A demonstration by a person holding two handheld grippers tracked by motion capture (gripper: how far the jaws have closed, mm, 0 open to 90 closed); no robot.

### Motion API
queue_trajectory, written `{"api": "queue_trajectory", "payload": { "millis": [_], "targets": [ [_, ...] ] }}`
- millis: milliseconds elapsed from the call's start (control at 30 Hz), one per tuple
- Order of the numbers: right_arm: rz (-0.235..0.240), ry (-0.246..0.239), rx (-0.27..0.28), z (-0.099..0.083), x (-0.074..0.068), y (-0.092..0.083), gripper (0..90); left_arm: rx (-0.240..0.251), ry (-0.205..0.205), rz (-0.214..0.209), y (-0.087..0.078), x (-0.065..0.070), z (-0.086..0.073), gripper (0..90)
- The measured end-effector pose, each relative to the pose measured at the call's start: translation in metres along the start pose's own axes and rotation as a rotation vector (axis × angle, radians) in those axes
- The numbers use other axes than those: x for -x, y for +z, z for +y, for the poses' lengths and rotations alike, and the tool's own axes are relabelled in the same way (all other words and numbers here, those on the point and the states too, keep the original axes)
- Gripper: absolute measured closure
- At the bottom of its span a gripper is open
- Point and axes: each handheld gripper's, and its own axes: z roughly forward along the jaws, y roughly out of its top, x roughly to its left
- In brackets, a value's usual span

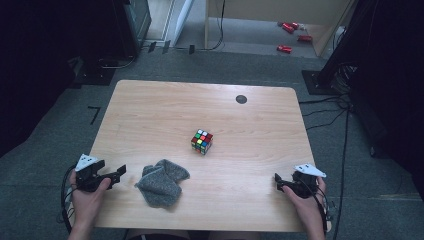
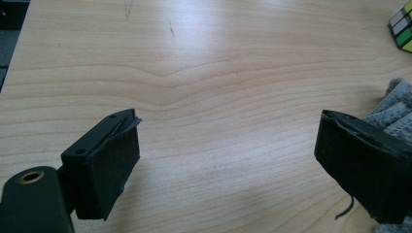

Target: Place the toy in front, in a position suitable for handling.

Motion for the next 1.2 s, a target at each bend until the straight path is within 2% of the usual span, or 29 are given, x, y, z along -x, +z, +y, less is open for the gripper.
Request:
{"api": "queue_trajectory", "payload": {
  "millis": [133,267,400,433,467,533,567,600,767,867,900,967,1000,1100,1200],
  "targets": [
    [-0.002,0.002,0.000,0.001,-0.001,0.001,11.8,0.018,0.016,-0.029,-0.003,0.009,0.002,9.6],
    [0.001,-0.002,0.000,0.000,0.000,0.000,12.2,0.020,0.051,-0.055,-0.002,0.024,0.002,9.6],
    [0.003,-0.002,0.000,0.000,0.000,0.000,12.3,0.043,0.075,-0.099,-0.004,0.040,0.004,9.6],
    [0.001,-0.001,0.001,0.000,0.000,0.000,12.4,0.064,0.104,-0.108,-0.006,0.049,0.004,12.2],
    [0.001,-0.001,0.001,0.000,0.000,0.000,12.4,0.064,0.104,-0.108,-0.006,0.049,0.004,14.1],
    [0.002,-0.003,0.001,0.001,0.000,0.001,12.4,0.075,0.146,-0.134,-0.007,0.062,0.004,13.8],
    [0.002,-0.003,0.001,0.001,0.000,0.001,12.4,0.075,0.146,-0.134,-0.007,0.062,0.004,13.8],
    [0.003,-0.003,0.001,0.001,0.000,0.001,12.4,0.074,0.151,-0.152,-0.007,0.065,0.004,13.8],
    [0.002,-0.003,0.001,0.001,0.000,0.001,12.4,0.053,0.190,-0.229,-0.003,0.080,0.002,14.1],
    [0.002,-0.003,0.001,0.001,0.000,0.001,12.4,0.038,0.229,-0.282,-0.001,0.090,0.000,14.4],
    [0.002,-0.003,0.001,0.001,0.000,0.001,12.4,0.043,0.261,-0.313,-0.001,0.095,-0.002,14.7],
    [0.002,-0.002,0.002,0.001,0.000,0.001,12.4,0.032,0.319,-0.316,0.000,0.103,-0.004,15.7],
    [0.002,-0.003,0.001,0.001,0.000,0.001,12.4,0.019,0.344,-0.335,0.001,0.107,-0.006,15.7],
    [0.002,-0.001,0.001,0.001,0.000,0.001,12.4,-0.029,0.369,-0.358,0.007,0.112,-0.009,15.6],
    [0.001,-0.001,0.002,0.001,0.000,0.001,12.4,-0.073,0.385,-0.349,0.013,0.114,-0.013,15.6]
  ]
}}
